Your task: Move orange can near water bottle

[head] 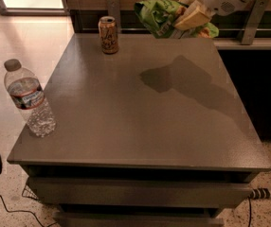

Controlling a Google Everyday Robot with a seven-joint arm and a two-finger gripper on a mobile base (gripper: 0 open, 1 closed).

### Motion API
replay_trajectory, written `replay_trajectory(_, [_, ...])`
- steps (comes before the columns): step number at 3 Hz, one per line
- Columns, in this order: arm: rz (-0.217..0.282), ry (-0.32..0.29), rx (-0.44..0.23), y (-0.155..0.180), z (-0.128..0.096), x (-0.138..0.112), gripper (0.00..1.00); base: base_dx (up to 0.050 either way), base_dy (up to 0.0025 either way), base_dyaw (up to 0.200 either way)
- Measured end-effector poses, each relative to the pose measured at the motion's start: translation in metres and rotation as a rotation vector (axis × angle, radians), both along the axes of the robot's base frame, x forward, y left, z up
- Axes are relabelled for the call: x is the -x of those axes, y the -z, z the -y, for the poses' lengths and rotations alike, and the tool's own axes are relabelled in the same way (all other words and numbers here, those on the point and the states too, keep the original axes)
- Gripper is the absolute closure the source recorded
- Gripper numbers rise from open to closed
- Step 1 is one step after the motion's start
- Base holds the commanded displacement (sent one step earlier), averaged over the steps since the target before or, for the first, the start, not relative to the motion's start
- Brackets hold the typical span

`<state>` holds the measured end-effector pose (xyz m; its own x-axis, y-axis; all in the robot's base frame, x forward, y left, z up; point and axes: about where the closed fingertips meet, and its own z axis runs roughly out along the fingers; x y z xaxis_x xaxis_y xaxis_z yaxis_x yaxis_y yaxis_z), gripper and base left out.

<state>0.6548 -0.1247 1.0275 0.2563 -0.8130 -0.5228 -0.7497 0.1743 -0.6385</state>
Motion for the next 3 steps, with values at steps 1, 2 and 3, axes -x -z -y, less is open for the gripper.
replay_trajectory(1, [0.07, -0.02, -0.052, -0.025, -0.044, 0.049, 1.0, 0.0, 0.0, 0.0])
replay_trajectory(2, [0.044, -0.053, -0.074, -0.005, -0.112, 0.088, 1.0, 0.0, 0.0, 0.0])
replay_trajectory(3, [-0.065, -0.074, -0.056, 0.055, -0.171, 0.119, 1.0, 0.0, 0.0, 0.0])
